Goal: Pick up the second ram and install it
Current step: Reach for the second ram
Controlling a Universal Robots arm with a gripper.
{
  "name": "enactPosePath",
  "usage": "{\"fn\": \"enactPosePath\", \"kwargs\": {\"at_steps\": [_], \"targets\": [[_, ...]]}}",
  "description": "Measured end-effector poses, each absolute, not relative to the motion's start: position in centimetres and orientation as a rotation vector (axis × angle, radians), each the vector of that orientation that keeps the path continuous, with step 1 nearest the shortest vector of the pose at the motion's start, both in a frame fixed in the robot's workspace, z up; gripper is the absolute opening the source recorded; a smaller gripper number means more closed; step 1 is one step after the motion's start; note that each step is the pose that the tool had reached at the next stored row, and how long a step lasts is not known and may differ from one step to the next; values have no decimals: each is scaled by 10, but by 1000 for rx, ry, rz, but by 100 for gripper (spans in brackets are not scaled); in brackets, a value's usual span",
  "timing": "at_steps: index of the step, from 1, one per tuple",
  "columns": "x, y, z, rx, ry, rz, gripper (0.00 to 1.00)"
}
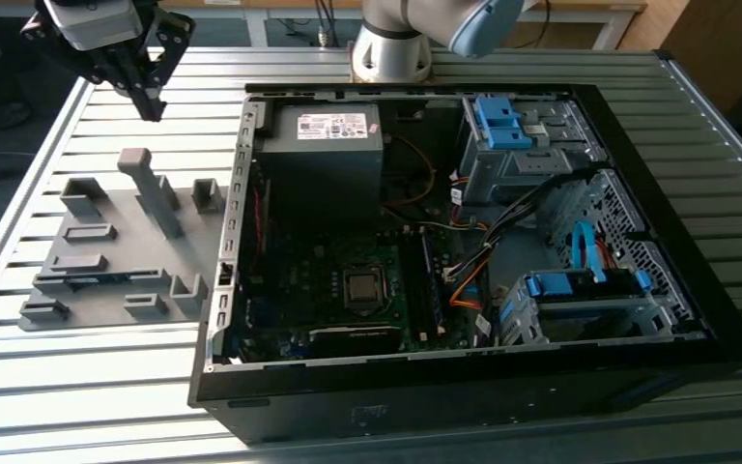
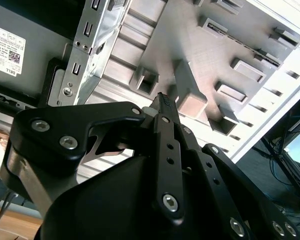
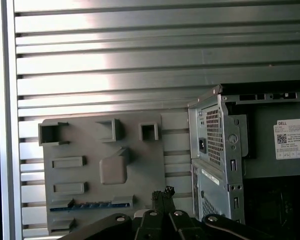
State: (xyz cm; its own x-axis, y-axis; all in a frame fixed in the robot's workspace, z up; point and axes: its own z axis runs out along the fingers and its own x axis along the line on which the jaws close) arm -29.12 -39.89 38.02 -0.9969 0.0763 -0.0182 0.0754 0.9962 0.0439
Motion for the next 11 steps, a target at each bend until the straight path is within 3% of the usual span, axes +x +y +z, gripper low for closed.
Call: {"fn": "enactPosePath", "kwargs": {"at_steps": [11], "targets": [[-297,-399,380,118,3119,67,11]]}}
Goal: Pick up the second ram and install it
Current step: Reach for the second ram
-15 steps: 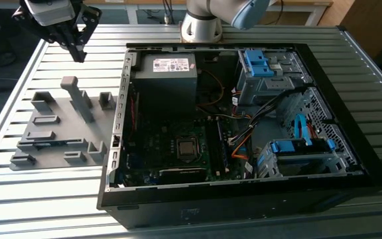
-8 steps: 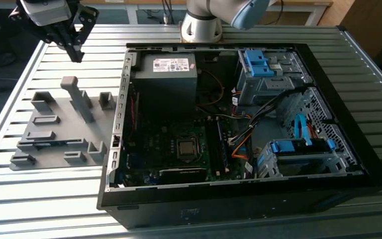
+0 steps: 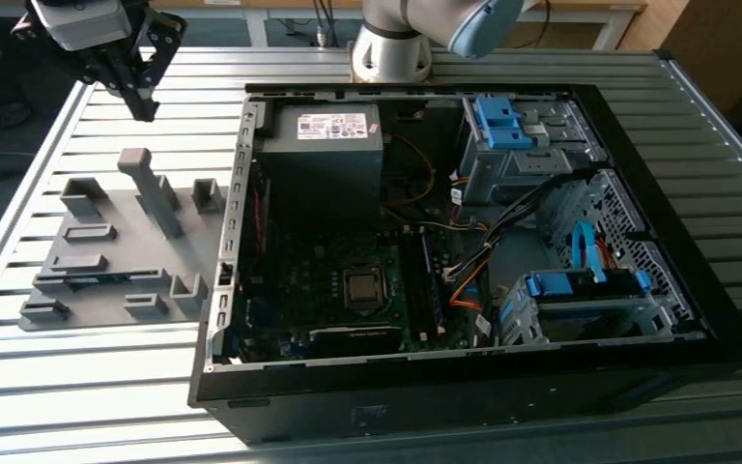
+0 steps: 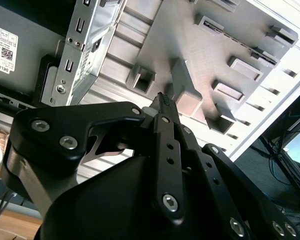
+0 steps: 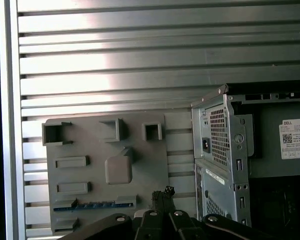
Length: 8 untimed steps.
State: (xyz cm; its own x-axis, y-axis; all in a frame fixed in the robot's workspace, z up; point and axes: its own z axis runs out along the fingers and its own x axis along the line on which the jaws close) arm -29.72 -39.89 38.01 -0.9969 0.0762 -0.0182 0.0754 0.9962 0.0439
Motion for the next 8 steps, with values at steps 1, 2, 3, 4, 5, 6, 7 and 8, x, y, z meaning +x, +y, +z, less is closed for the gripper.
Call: {"fn": "enactPosePath", "kwargs": {"at_steps": [1,2,3,4,5,6,7,8], "targets": [[-298,-399,380,118,3119,67,11],[-298,-399,380,118,3119,67,11],[-299,-399,380,118,3119,67,11],[-299,-399,380,118,3119,67,11],[-300,-399,380,118,3119,67,11],[-300,-399,380,118,3119,67,11],[-301,-399,380,118,3119,67,11],[-301,-399,380,118,3119,67,11]]}}
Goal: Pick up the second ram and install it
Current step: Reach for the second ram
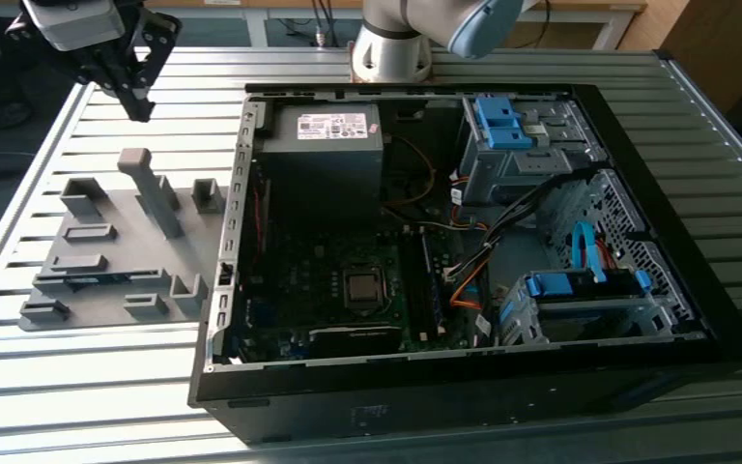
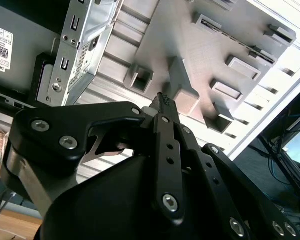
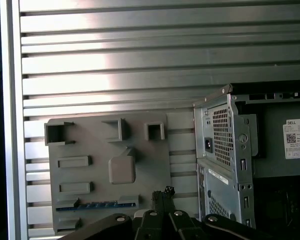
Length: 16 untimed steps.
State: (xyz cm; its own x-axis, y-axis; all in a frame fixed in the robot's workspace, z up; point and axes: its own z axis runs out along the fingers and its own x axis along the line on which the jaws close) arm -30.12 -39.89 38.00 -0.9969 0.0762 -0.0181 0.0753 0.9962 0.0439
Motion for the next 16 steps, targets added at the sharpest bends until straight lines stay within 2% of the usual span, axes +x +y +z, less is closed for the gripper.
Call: {"fn": "enactPosePath", "kwargs": {"at_steps": [16], "targets": [[-316,-399,380,119,3119,67,11]]}}
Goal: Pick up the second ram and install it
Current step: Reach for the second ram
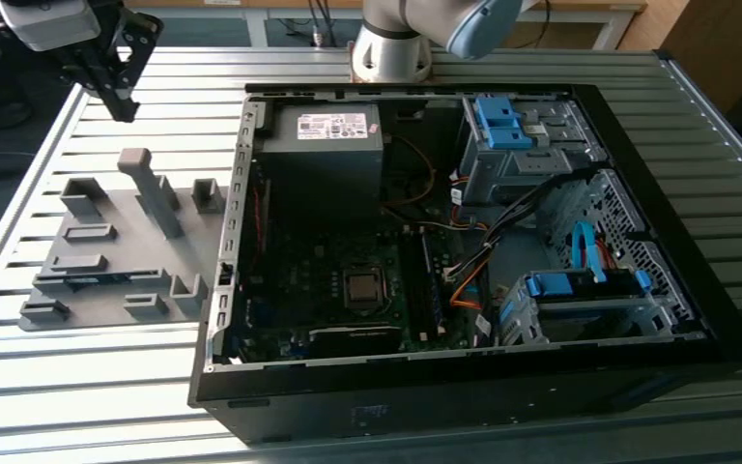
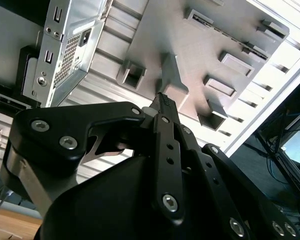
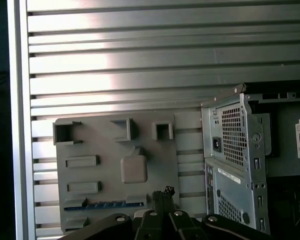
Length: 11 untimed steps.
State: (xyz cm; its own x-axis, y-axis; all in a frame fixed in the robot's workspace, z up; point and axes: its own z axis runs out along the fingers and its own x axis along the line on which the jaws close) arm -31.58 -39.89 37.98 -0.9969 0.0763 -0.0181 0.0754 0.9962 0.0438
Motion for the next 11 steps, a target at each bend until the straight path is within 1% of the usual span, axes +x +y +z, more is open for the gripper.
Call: {"fn": "enactPosePath", "kwargs": {"at_steps": [11], "targets": [[-323,-399,380,118,3119,67,11]]}}
